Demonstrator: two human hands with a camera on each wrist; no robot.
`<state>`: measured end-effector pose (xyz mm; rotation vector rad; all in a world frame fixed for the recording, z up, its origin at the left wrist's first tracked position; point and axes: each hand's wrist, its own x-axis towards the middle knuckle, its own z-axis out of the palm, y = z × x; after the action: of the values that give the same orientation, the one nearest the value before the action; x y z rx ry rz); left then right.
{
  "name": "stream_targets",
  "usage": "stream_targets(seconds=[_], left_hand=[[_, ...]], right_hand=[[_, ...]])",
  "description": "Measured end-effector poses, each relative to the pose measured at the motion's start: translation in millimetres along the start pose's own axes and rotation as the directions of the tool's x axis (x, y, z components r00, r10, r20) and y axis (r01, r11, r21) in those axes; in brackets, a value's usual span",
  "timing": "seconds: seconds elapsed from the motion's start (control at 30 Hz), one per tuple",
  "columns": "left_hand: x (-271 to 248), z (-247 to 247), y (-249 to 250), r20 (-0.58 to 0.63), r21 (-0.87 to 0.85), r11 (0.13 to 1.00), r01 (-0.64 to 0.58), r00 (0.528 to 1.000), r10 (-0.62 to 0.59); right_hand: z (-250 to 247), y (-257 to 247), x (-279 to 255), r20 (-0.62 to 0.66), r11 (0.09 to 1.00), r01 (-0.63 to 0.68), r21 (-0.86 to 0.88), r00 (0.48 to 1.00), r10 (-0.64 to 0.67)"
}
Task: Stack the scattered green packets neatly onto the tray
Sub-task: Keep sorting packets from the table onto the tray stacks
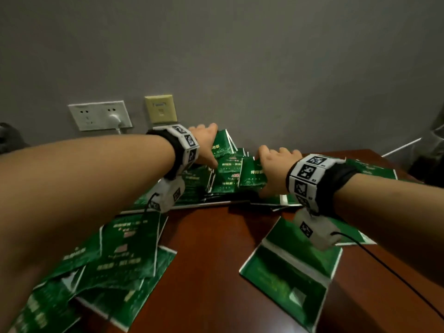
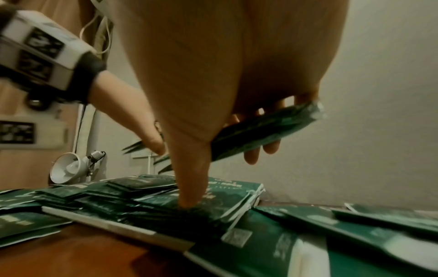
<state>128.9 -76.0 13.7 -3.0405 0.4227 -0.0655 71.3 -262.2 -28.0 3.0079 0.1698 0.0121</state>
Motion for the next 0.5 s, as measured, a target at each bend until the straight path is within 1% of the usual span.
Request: stream_targets(seconds=[0.1,0.2,0.27,0.4,0.5], left_hand=[[53,-3,5,0.047,-0.042,0.998,-0.046,0.998,0.048],[95,3,11,0.076,-0.025,0.996,-0.081,0.994,0.083],[118,13,12,0.12,-0.011,0.995,-0.095,0.988,0.095],[146,30,12,0.2,0.052,0.991,-0.121,0.974,0.108],[155,35,10,0.203,0.066,0.988,-0.137,0.972,0.122]], right_hand=[[-8,-1,33,0.027,0.998,0.06,-0.027,0.998,-0.059],[-14,-5,64,0.063,0.99,0.132,-0.042,0.99,-0.13],[-14,-8,81,0.089,0.987,0.157,-0.027,0.984,-0.154],[-6,-11,101,0.136,0.983,0.182,0.0,0.974,-0.18],[-4,-9,107,0.135,0.981,0.182,0.074,0.972,-0.19]])
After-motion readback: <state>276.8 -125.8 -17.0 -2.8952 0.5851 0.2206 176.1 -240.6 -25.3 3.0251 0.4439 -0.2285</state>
